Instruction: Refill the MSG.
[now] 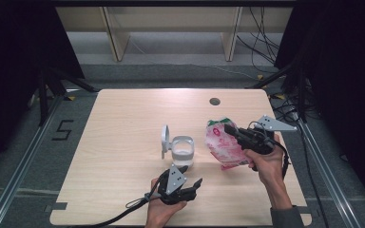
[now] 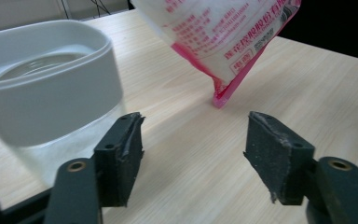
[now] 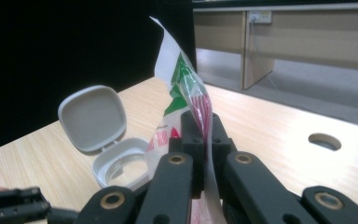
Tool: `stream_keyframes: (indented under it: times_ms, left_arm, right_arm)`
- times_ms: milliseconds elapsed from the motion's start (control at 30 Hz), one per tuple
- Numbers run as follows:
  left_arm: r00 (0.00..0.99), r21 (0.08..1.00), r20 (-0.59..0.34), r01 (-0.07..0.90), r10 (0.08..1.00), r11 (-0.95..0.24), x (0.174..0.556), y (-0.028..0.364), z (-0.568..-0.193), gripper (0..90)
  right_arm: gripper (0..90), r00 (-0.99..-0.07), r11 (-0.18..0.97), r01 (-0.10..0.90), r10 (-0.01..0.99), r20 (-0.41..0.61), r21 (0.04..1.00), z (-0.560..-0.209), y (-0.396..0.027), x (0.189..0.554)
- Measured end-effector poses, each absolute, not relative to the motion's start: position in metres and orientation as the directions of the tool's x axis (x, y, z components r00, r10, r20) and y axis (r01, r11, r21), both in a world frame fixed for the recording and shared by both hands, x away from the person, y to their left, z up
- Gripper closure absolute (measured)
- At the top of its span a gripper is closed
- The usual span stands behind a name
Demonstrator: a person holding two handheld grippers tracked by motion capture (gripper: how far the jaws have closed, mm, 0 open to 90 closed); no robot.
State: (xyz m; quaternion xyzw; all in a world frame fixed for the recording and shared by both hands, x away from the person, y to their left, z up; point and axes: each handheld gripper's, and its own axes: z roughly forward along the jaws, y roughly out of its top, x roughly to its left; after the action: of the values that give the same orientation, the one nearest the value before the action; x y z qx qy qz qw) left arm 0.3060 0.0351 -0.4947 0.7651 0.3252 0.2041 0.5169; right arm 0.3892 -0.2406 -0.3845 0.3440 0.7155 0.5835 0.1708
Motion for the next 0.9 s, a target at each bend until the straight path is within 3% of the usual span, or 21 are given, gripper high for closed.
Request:
stream_keyframes:
  times_ms: [167, 233, 500, 900]
  left_arm:
    - [0.682, 0.924, -0.037, 0.302, 0.73, -0.235, 0.306, 0.049, -0.494, 31.6]
    - [0.68, 0.922, -0.017, 0.294, 0.733, -0.251, 0.306, 0.055, -0.492, 31.6]
    - [0.641, 0.928, -0.023, 0.299, 0.767, -0.222, 0.307, 0.069, -0.489, 31.5]
    - [0.636, 0.922, -0.002, 0.299, 0.771, -0.244, 0.312, 0.077, -0.491, 31.3]
  right_arm:
    - [90.0, -0.691, 0.079, 0.315, 0.702, 0.172, 0.946, -0.389, -0.249, 0.388]
    - [90.0, -0.702, 0.106, 0.271, 0.702, 0.121, 0.957, -0.39, -0.253, 0.389]
    - [90.0, -0.657, 0.071, 0.314, 0.736, 0.163, 0.947, -0.392, -0.269, 0.38]
    - [90.0, -0.614, 0.162, 0.264, 0.789, 0.036, 0.951, -0.396, -0.282, 0.377]
